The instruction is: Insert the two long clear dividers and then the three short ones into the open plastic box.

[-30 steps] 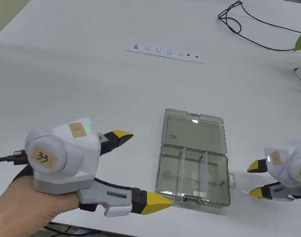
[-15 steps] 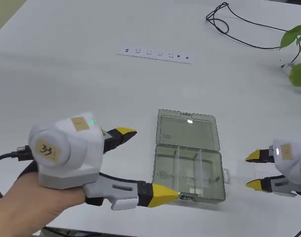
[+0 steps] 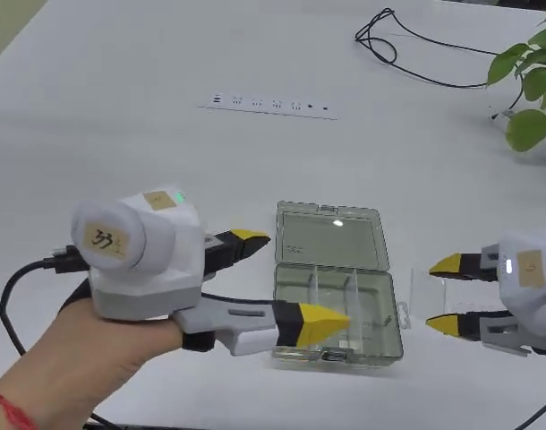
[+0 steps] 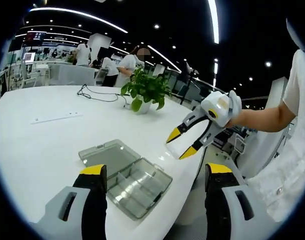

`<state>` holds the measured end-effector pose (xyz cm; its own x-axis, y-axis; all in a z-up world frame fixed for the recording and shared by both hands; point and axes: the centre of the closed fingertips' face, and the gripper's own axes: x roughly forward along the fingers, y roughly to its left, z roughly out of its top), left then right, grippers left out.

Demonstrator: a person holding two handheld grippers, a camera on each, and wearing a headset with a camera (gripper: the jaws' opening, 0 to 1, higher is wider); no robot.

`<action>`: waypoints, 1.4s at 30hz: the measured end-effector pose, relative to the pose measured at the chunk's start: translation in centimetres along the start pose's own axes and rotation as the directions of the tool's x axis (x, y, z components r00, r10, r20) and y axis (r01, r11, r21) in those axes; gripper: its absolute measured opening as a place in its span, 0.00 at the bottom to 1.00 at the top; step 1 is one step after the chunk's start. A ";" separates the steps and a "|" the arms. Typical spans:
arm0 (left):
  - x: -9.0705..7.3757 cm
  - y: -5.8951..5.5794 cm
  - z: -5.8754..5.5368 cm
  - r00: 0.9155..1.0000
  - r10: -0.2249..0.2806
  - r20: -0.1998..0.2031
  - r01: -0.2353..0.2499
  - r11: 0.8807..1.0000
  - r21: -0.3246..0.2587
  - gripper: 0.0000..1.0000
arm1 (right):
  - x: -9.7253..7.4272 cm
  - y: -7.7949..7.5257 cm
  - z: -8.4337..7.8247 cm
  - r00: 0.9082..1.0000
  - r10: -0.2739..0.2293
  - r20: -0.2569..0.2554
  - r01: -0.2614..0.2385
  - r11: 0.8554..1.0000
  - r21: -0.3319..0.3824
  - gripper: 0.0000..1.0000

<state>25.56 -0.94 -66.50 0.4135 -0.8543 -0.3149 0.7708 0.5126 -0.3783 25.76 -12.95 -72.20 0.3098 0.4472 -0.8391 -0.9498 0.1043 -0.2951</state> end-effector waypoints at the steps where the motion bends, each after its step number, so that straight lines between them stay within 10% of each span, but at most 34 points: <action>1: 0.1 -0.1 0.1 1.000 -0.004 0.001 0.004 1.000 -0.013 0.80 | -0.1 0.0 0.4 1.000 -0.005 0.004 0.005 1.000 -0.001 0.33; 4: 0.6 -1.0 0.1 0.999 -0.033 -0.019 0.030 0.992 -0.119 0.75 | -0.6 0.0 1.7 1.000 -0.020 0.022 0.020 1.000 0.000 0.33; 15: 2.0 -2.8 1.4 0.994 -0.103 0.024 0.106 0.968 -0.225 0.58 | -2.0 0.3 6.0 0.996 -0.066 0.061 0.068 0.997 -0.024 0.33; 27: 3.2 -4.2 1.7 0.984 -0.169 0.051 0.176 0.914 -0.364 0.33 | -3.2 1.0 8.9 0.993 -0.081 0.082 0.087 0.994 -0.071 0.33; 42: 3.7 -4.8 1.0 0.978 -0.204 0.038 0.203 0.897 -0.392 0.09 | -3.7 1.3 9.6 0.993 -0.088 0.077 0.096 0.990 -0.100 0.33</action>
<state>23.84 -6.64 -64.91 0.2654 -0.9437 -0.1976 0.5854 0.3206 -0.7446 22.96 -5.92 -65.02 0.3878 0.5035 -0.7720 -0.9066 0.0571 -0.4182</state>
